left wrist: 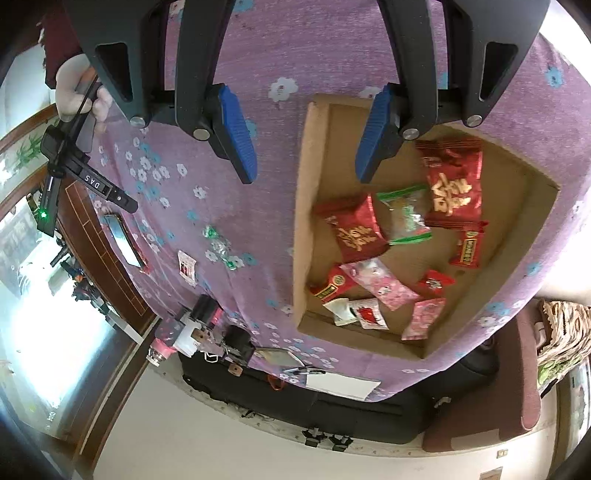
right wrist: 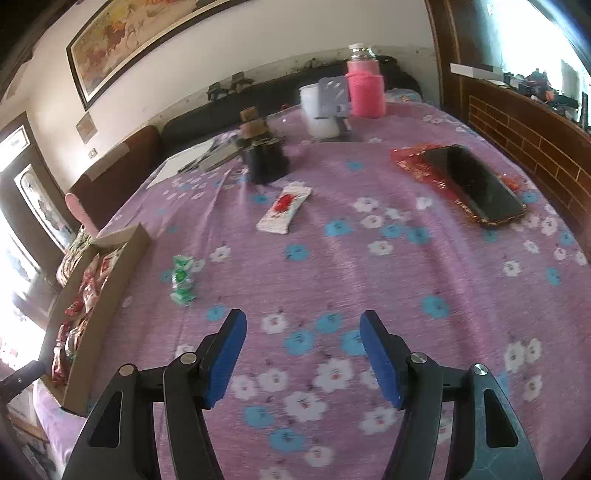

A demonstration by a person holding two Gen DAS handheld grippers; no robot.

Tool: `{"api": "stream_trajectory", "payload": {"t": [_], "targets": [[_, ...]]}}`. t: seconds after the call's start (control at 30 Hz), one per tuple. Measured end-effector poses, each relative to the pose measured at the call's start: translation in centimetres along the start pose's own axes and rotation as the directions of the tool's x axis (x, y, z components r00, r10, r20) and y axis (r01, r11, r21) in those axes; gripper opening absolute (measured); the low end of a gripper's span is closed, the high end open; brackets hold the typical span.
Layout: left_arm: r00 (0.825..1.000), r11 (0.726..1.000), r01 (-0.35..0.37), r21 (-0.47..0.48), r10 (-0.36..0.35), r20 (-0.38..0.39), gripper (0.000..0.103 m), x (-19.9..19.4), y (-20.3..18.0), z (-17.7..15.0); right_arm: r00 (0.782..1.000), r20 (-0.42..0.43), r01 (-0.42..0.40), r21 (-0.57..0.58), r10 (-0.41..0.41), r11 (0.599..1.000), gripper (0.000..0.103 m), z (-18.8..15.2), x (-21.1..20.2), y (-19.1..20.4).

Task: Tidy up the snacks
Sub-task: 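Grasp the green-wrapped candy with the left tool while the right tool grasps the white-red packet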

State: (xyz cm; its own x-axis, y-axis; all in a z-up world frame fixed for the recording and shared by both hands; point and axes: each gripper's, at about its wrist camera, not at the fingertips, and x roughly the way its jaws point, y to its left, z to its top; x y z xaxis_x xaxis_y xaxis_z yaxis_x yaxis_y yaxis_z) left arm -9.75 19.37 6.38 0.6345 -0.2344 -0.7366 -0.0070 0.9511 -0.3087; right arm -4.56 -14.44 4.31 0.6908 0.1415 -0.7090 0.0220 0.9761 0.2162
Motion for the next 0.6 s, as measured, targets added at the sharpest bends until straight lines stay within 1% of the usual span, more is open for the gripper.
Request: {"api": "stream_trajectory", "payload": {"t": [0.13,0.27,0.33,0.4,0.47,0.6], "targets": [[1.0,1.0,0.011,0.014,-0.011,0.014,0.054,0.1,-0.4,0.0,1.0,0.013,0.014,-0.001,-0.014,1.0,0.067,0.8,0.1,-0.8],[0.999,0.999,0.035,0.03,-0.036,0.034,0.054,0.3,-0.6,0.0,1.0,0.008,0.013,0.029,-0.013,0.999,0.067,2.5,1.2,-1.8],[0.999,0.998,0.044,0.034,-0.045,0.021,0.054,0.7,-0.7,-0.1,1.0,-0.007,-0.006,0.066,0.006,0.998,0.067,3.2,1.9,-2.6],[0.998,0.998,0.059,0.036,-0.059,-0.012,0.054,1.5,-0.8,-0.1,1.0,-0.023,-0.014,0.09,0.017,0.996,0.067,4.2,2.8,-3.1],[0.998,0.997,0.065,0.043,-0.064,-0.026,0.054,2.0,-1.0,-0.1,0.999,-0.027,-0.019,0.09,0.022,0.996,0.067,5.1,3.7,-3.0],[0.997,0.995,0.075,0.061,-0.073,-0.025,0.054,1.9,-1.3,-0.2,0.998,-0.053,-0.013,0.076,0.017,0.997,0.067,7.7,6.5,-1.6]]}}
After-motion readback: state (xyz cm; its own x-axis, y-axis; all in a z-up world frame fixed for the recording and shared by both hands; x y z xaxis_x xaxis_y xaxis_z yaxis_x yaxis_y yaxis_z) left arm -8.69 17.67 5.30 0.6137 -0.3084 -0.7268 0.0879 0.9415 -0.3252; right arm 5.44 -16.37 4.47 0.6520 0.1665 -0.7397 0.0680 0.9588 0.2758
